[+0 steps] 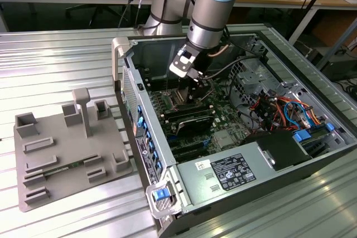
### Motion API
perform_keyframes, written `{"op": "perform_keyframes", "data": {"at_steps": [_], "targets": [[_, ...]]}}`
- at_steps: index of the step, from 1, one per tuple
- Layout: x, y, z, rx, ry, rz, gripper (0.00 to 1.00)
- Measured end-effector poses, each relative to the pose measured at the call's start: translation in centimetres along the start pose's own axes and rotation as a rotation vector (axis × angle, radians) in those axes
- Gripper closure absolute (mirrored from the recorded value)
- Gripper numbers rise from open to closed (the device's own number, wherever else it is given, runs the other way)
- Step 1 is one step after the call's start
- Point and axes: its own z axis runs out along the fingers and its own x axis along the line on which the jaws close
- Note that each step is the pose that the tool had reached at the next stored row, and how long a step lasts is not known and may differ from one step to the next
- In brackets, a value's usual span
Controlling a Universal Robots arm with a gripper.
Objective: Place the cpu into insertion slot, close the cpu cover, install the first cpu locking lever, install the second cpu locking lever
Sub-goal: 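Place the cpu into insertion slot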
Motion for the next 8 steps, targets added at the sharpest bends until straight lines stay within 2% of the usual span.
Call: {"op": "perform_keyframes", "data": {"at_steps": [8], "targets": [[0.43, -0.04, 0.43, 0.0000, 0.0001, 0.001, 0.45]]}}
